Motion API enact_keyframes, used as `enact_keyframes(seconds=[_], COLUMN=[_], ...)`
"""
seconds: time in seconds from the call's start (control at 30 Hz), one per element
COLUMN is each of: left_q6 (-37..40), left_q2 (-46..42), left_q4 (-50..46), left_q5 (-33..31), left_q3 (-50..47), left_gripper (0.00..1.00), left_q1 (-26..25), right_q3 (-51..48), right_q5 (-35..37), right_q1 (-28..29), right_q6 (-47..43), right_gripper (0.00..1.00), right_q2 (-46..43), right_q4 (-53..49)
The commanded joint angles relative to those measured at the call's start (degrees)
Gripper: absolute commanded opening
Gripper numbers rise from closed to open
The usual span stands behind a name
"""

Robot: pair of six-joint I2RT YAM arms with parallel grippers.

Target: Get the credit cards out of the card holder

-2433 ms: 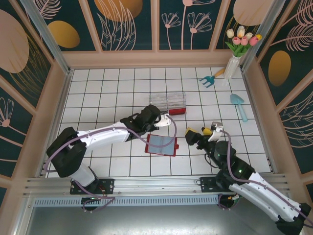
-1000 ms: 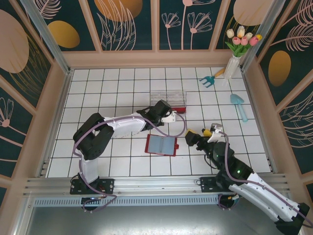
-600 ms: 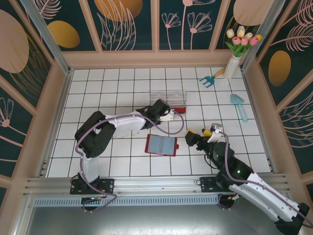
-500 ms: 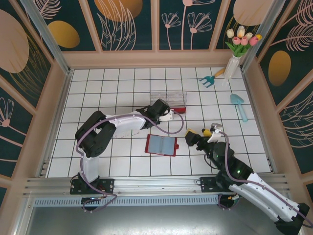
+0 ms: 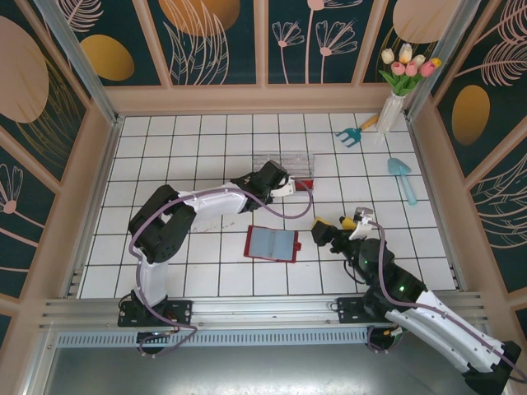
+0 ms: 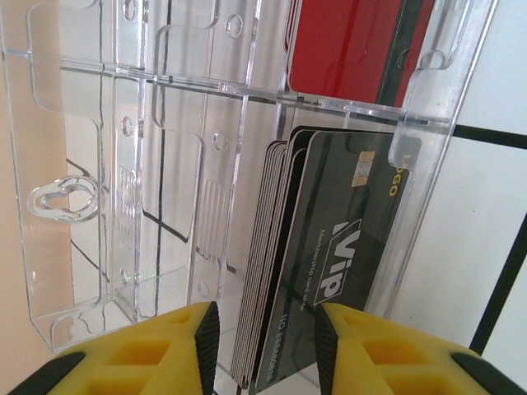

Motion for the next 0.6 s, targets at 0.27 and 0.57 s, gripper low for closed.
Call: enact_keyframes(seconds=[0.27, 0.57], left_q6=[-3.5, -7.9], left_q2=[2.5, -2.2], left_q4=[-0.8, -2.3], left_q5=[-1.7, 1.6], left_q3=[4.1, 3.3], left_gripper=[0.39, 0.38], left_q1=[1.7, 1.7], right_q3=[-0.5, -0.9], right_q5=[-1.7, -1.9], right_q1=[0.0, 0.0], right_q6=[1.4, 1.4], right_gripper=[0.99, 0.99], right_q2=[-1.4, -2.1], right_q4=[-1.3, -0.9])
